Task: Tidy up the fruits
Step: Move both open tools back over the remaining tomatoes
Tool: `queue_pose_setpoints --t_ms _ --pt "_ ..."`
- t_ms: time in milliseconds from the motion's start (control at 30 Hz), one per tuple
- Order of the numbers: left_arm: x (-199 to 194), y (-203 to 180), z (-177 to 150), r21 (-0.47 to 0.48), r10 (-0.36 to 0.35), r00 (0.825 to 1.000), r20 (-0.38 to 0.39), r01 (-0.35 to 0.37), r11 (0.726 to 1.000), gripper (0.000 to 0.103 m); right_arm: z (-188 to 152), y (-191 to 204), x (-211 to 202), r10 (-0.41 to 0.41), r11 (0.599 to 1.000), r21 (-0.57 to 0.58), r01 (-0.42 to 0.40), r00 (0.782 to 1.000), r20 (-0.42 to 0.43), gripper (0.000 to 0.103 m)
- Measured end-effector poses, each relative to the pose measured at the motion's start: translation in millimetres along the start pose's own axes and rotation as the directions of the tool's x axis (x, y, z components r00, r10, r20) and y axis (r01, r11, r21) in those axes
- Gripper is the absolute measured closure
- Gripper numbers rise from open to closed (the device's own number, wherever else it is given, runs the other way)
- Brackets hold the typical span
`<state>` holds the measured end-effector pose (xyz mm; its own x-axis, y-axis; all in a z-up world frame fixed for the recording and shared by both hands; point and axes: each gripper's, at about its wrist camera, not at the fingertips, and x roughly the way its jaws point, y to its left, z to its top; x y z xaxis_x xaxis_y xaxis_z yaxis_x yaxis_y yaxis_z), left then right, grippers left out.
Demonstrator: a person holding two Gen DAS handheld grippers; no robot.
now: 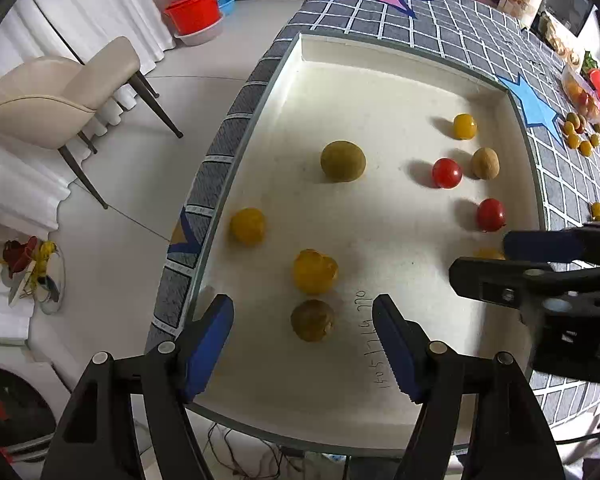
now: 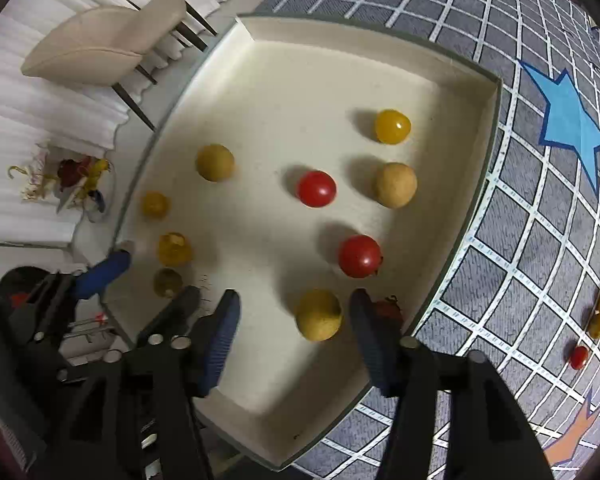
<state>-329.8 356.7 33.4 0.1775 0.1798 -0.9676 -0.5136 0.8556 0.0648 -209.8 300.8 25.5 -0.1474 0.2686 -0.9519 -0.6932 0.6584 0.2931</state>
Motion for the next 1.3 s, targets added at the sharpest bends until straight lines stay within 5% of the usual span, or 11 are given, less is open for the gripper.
queue_pose_setpoints --t_ms 100,467,767,1000,1300 --pt "-7 0 3 0.005 0.001 1.000 0.005 -0.001 1.000 0.030 1 0 -15 0.034 0.999 0.004 -0.035 0.999 0.038 0.022" --pt "-38 -42 38 0.127 -0.026 0.997 0.076 0.017 0.992 0.030 -23 -75 -73 -0.051 0.981 0.191 0.020 0.987 0.154 0.021" --pt "-62 -135 80 0.282 -0.140 0.985 0.098 0.108 0.953 0.030 -61 -207 -110 -0.209 0.888 0.443 0.120 0.965 0.158 0.021" --pt "-48 -212 106 0.332 -0.173 0.983 0.064 0.143 0.932 0.030 -58 -287 -136 -0.278 0.830 0.541 0.137 0.942 0.188 0.021" --pt "-8 -288 138 0.332 -0.190 0.980 0.050 0.164 0.929 0.030 -32 -344 -136 -0.289 0.828 0.545 0.130 0.933 0.216 0.024"
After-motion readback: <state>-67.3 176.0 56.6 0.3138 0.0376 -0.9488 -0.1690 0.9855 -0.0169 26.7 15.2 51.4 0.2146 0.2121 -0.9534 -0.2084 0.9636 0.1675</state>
